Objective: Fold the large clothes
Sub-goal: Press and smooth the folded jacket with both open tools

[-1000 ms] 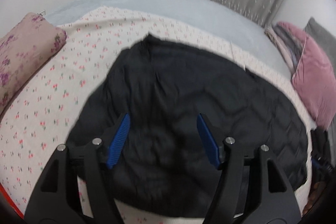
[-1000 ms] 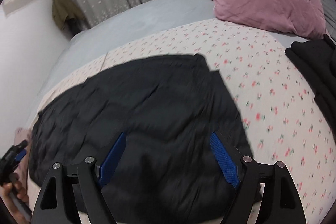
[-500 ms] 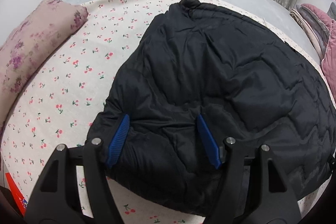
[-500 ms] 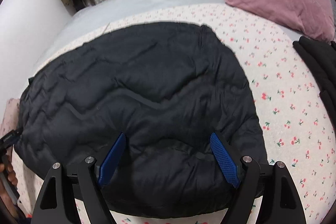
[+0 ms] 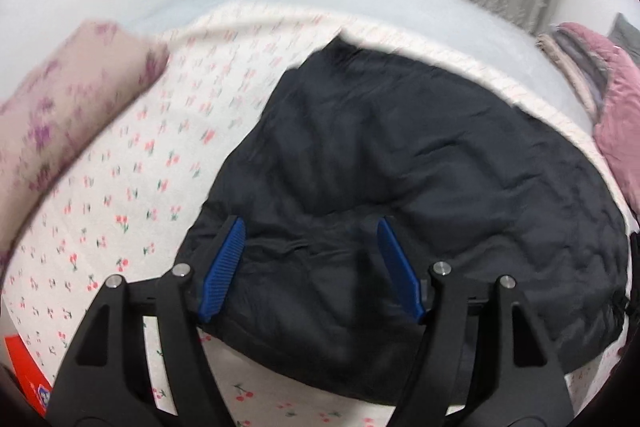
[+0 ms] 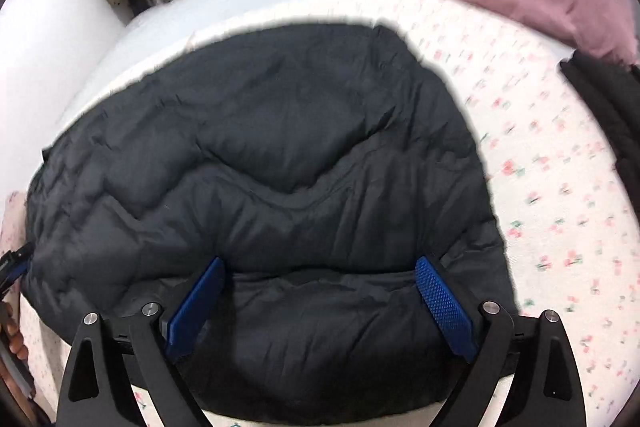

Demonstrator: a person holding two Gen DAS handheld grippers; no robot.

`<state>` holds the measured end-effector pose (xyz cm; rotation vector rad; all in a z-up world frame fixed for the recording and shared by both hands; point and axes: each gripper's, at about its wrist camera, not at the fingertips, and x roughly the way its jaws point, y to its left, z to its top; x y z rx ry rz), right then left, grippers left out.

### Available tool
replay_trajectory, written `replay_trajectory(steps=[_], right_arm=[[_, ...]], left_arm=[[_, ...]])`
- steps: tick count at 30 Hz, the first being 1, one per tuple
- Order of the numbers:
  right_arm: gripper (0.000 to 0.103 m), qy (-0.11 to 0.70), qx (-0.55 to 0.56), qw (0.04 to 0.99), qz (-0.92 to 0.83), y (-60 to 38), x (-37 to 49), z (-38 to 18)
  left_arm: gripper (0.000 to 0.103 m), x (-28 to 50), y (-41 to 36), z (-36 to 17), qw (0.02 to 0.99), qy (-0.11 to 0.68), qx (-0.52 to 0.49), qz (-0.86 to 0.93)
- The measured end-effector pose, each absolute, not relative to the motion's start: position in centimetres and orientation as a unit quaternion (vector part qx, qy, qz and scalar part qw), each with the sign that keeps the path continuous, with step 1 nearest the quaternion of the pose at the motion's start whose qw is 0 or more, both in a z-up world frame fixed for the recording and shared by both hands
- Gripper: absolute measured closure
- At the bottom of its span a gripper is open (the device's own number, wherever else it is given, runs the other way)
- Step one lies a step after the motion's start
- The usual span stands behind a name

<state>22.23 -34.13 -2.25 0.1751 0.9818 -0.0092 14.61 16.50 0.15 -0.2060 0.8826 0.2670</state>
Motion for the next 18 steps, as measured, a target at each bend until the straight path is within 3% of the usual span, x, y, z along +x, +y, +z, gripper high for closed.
replay_trajectory(steps=[4,9,18], right_arm=[[0.006,0.426,0.072,0.902,0.008,-33.5,21.2,0.3],[0.006,0.441,0.081,0.894,0.011,-33.8,21.7,-0.7],[0.006,0.466,0.114,0.877,0.030,-33.8,21.8,-1.6]], left_arm=[[0.033,14.0,10.3,1.4,0.906,0.417,-0.058,0.040],[0.033,15.1,2.3,1.0,0.898,0.438,0.000,-0.046],[0.029,18.3,-2.3,-4.1,0.864,0.496,0.082,-0.020]])
